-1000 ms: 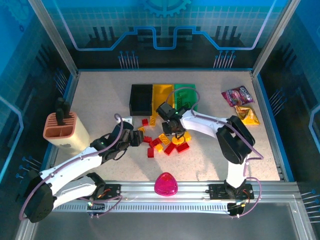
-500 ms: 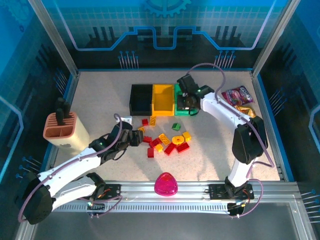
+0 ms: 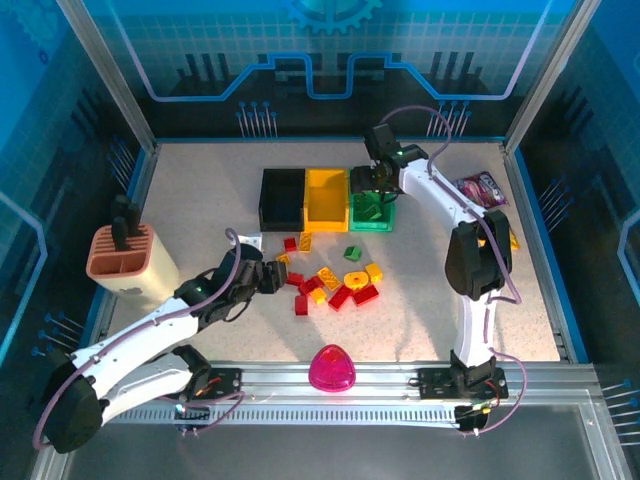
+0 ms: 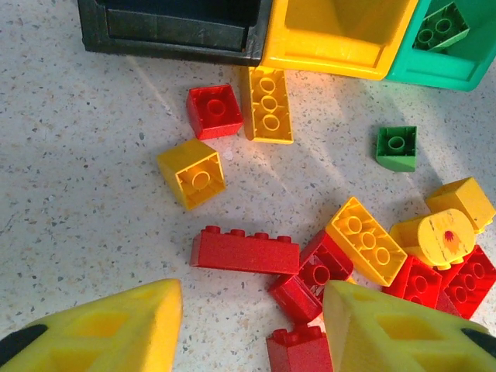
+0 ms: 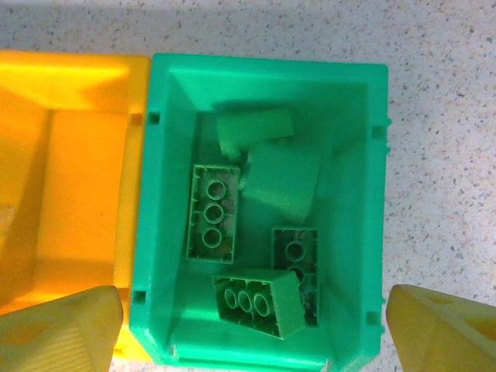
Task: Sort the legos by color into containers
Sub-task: Place the lego in the container, then pick up the lego from the center of the table.
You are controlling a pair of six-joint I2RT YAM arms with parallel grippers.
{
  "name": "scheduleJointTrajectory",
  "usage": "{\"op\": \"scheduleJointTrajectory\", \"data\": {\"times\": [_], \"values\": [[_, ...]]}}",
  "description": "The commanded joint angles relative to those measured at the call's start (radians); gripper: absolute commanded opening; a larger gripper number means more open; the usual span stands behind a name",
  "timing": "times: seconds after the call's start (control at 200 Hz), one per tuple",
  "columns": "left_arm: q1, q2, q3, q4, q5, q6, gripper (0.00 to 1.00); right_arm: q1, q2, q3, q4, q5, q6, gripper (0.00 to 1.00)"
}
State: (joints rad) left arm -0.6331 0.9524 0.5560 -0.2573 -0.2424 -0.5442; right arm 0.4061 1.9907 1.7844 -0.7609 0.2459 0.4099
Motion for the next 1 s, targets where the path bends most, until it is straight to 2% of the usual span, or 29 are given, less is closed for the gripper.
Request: {"op": "scheduleJointTrajectory", "data": {"times": [0.0, 0.22, 0.465, 0.725, 0.82, 0.996], "values": [[-0.004, -0.017, 0.009, -0.018, 0.018, 0.015, 0.54, 0.039, -0.092, -0.082, 0.016, -0.007, 0.0, 0.88], [0.007, 0.095, 0.131, -0.027, 0.069, 0.061, 0.6, 0.088, -0.258, -0.332, 0.151, -0.065, 0.027, 0.87], [0.027, 0.444, 0.42, -0.164, 0.157, 0.124, 0.6, 0.093, -0.413, -0.552, 0.227, -0.077, 0.056, 0.85], [0.039, 0.75, 0.667, -0.285, 0.103, 0.159, 0.59, 0.059, -0.562, -0.709, 0.264, -0.092, 0.066, 0.85], [0.043, 0.826, 0.733, -0.332, 0.052, 0.162, 0.59, 0.041, -0.605, -0.755, 0.283, -0.105, 0.067, 0.84], [0.058, 0.919, 0.803, -0.363, 0.031, 0.172, 0.59, 0.017, -0.645, -0.794, 0.285, -0.114, 0.063, 0.84]]}}
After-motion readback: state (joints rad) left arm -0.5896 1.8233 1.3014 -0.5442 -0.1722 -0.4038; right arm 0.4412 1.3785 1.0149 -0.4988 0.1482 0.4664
